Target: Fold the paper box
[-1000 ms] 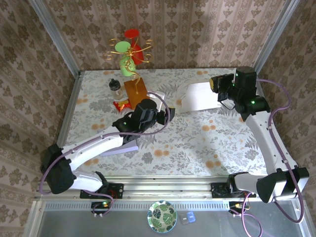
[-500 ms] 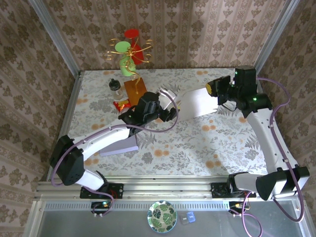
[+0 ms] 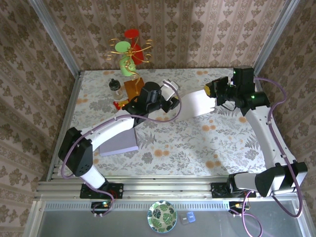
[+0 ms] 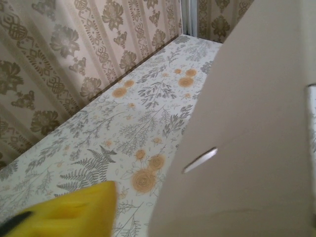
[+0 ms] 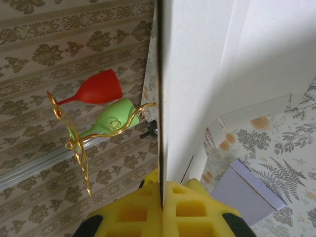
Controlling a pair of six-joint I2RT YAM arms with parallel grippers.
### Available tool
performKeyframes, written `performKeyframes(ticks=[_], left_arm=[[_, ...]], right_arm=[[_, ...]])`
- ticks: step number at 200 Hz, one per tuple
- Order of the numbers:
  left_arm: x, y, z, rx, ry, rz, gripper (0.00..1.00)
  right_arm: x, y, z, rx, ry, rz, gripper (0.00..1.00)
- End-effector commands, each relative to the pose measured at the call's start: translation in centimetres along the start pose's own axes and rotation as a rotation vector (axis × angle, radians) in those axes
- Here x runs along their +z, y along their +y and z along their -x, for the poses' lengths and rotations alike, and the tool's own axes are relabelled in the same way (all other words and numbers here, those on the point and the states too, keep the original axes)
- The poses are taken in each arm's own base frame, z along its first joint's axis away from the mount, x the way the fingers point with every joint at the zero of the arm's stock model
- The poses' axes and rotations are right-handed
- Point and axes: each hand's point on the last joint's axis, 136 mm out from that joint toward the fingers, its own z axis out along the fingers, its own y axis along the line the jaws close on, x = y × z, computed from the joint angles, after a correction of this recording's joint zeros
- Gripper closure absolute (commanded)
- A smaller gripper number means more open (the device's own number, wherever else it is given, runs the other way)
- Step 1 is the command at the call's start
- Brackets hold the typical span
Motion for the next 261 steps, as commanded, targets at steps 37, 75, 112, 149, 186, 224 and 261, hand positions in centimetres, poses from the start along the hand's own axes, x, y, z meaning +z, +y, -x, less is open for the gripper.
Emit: performKeyframes(ticks=[37,75,112,149,186,224,261], left_arm=[[-1.0,0.3,-0.3,-0.037,0.039,0.022,1.0],[-2.4,1.1,-3.2,-0.157,0.226,0.106,1.0],[-3.3,-0.1,-6.0,-0.163,0.285,0.124,1.0],[-3.2,-1.5,-9.0,-0.152,0.276,0.062,1.0],[-3.5,-2.0,-10.3,-0.151,0.278,0.03,1.0],[-3.4,-2.5,-11.1,-0.162,0.273,-0.003,1.0],[-3.5,-2.5,-11.7,-0.176,0.276,-0.016,1.0]], right_arm=[[0.6,3.1,0.9,-0.102,-0.001,0.079,0.76],[-1.1,3.8,1.2,-0.156,-0.068,0.109,0.52],[0.3,0.6,-0.2,-0.132,-0.038,0.065,0.49],[3.9,-1.5,-2.1,-0.14,0.012,0.06,0.48],[7.2,-2.3,-2.9,-0.153,0.066,0.044,0.49],[10.3,-5.0,-3.0,-0.13,0.108,-0.032,0.52],[11.9,-5.6,-2.8,-0.12,0.121,-0.036,0.57]])
